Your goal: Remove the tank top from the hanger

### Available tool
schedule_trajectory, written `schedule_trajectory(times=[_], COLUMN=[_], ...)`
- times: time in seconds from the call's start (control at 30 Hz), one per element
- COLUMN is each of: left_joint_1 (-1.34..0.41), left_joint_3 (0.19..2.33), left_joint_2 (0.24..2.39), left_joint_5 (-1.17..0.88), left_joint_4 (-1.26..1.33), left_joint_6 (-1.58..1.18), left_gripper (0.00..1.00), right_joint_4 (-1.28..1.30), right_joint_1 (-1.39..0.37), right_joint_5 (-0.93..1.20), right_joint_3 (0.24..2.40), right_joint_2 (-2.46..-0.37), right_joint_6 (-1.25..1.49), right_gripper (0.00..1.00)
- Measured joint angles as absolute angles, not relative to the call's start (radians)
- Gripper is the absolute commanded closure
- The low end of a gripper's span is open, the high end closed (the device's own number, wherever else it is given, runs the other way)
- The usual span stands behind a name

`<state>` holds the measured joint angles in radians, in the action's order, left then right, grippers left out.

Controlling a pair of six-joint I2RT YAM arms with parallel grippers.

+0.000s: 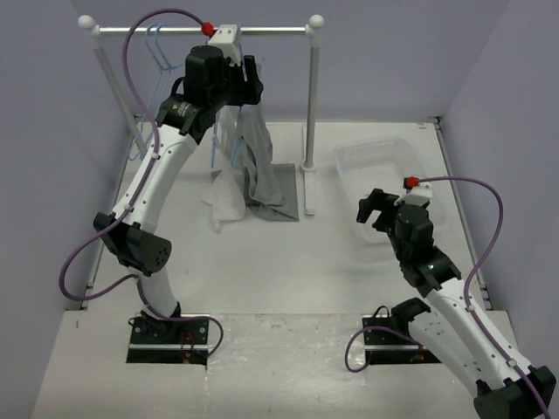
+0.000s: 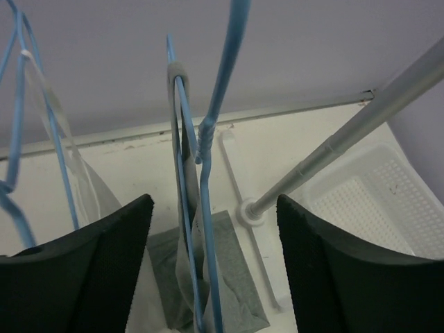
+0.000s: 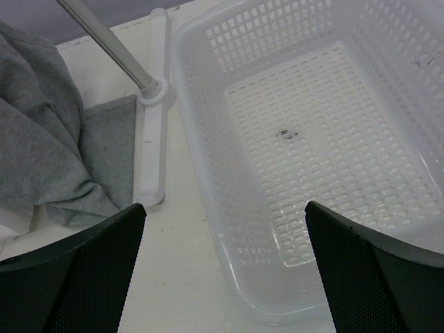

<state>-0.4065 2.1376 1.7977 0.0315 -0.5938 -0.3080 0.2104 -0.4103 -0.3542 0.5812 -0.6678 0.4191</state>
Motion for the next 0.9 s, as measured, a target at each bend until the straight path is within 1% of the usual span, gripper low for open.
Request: schedule_trajectory(times=[0.03, 0.07, 0.1, 0.17, 0.33, 0.37, 0.7, 0.9], left_joint_1=[-0.408, -0.408, -0.409, -0.411, -0.425, -0.429, -0.466, -0.483], left_joint_3=[2.141, 2.141, 2.141, 2.141, 2.167, 2.173, 2.185, 2.181], left_joint_2=[1.815, 1.829, 1.841, 1.856, 1.861, 1.861, 1.836, 1.779], left_joint_5=[0.036, 0.041, 0.044, 0.051, 0.063, 0.068, 0.138, 0.16], left_joint_4=[-0.594, -0.594, -0.596, -0.597, -0.598, -0.592, -0.57, -0.553], left_joint_6=[-0.304, -0.301, -0.297, -0.292, -0.284, -0.283, -0.258, -0.224], left_gripper=[0.44, 0.62, 0.67, 0.71, 0.98, 1.0, 1.0, 1.0], right_joint_4=[0.211, 0.211, 0.211, 0.211, 0.211, 0.211, 0.21, 0.21], right_joint_1=[-0.41, -0.41, -0.41, -0.41, -0.41, -0.41, -0.41, -0.41], right_joint_5=[-0.356, -0.358, -0.359, -0.361, -0.369, -0.371, -0.373, -0.364], right_joint_3=[0.581, 0.581, 0.581, 0.581, 0.581, 0.581, 0.581, 0.581], right_joint_2=[-0.672, -0.675, -0.679, -0.686, -0.706, -0.707, -0.706, -0.698], right_joint_6=[0.418, 0.417, 0.416, 0.414, 0.41, 0.41, 0.407, 0.406], right_gripper=[0.01, 0.01, 0.01, 0.01, 0.01, 0.01, 0.01, 0.01])
